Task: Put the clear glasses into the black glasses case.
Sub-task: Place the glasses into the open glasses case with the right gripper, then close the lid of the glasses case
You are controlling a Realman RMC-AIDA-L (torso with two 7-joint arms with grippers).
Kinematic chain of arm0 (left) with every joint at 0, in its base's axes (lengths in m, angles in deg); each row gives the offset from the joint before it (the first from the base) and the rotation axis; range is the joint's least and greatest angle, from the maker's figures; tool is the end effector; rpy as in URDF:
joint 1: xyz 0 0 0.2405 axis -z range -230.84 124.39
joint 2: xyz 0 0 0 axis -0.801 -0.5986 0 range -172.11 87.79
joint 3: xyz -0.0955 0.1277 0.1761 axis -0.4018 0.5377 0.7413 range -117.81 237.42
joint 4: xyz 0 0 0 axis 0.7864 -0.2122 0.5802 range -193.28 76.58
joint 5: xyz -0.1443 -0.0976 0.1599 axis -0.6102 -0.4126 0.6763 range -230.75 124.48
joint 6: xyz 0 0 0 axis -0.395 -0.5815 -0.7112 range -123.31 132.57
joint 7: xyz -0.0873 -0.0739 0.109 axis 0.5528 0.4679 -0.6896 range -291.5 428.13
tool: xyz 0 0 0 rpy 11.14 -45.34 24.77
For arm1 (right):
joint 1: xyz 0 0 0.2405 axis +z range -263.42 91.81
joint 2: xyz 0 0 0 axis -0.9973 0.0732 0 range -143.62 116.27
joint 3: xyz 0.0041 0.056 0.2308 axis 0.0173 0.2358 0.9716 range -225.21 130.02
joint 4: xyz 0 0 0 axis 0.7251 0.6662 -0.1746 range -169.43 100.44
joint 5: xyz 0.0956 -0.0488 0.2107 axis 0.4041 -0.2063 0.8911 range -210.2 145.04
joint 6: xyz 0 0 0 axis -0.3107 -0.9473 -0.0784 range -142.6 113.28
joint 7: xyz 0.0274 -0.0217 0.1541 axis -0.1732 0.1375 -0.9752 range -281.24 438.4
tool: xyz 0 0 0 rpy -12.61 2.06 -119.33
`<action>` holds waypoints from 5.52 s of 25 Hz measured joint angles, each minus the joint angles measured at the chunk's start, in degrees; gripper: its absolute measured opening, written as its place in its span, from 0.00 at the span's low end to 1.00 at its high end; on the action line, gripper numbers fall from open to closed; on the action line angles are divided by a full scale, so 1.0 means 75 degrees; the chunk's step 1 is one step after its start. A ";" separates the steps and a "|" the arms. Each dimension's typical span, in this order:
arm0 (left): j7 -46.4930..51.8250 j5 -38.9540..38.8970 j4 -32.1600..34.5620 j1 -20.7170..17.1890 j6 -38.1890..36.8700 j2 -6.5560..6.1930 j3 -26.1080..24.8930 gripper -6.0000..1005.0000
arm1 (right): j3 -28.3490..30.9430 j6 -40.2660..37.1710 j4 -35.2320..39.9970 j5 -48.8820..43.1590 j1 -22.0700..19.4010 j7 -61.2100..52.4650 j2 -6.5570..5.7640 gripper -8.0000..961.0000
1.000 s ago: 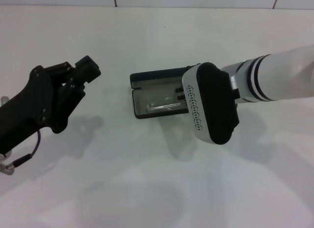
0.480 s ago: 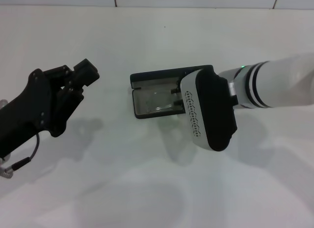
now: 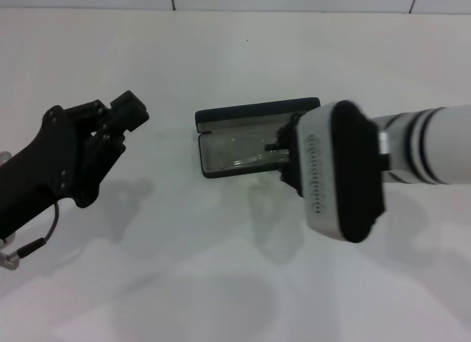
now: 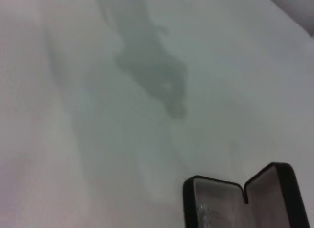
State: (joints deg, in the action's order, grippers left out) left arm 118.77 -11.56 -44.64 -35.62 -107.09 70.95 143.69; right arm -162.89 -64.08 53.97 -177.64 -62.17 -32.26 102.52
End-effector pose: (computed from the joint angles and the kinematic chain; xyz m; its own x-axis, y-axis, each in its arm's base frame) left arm -0.2588 0.2483 0.0151 0.3254 0.0083 0.9455 0.3883 -0.9130 -0.1256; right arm 0.0901 0.3394 -0.0965 0.8679 0.3894 0.3083 0.4860 -0.7938 -0.3657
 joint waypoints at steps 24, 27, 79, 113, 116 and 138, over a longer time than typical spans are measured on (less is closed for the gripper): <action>0.0085 -0.0001 0.0000 0.0163 0.0026 0.0001 -0.0005 0.07 | 0.0823 -0.0560 -0.0384 -0.1301 -0.0324 -0.0587 -0.0021 0.05; 0.0084 -0.0001 0.0000 0.0148 0.0026 0.0008 -0.0005 0.07 | 0.0823 -0.0251 -0.0719 -0.1304 -0.0190 -0.0597 -0.0018 0.05; 0.0041 -0.0001 -0.0080 0.0131 0.0023 0.0058 -0.0005 0.07 | 0.0174 0.0714 -0.1094 -0.1505 -0.0037 -0.0597 -0.0001 0.04; 0.0025 -0.0001 -0.0093 0.0066 0.0049 0.0070 0.0012 0.07 | -0.0142 0.1255 -0.2002 -0.1245 0.0528 -0.0555 -0.0001 0.04; 0.0023 -0.0001 -0.0094 0.0066 0.0045 0.0070 0.0021 0.07 | -0.0188 0.1255 -0.1983 -0.1243 0.0526 -0.0554 -0.0002 0.04; 0.0023 -0.0001 -0.0094 0.0054 0.0031 0.0081 0.0042 0.08 | -0.0365 0.1715 -0.1900 -0.1299 0.0519 -0.0536 -0.0011 0.04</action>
State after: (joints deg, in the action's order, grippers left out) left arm 118.94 -11.57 -45.35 -35.22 -106.86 71.56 144.00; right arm -165.63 -51.21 39.72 -187.38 -58.27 -36.28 102.44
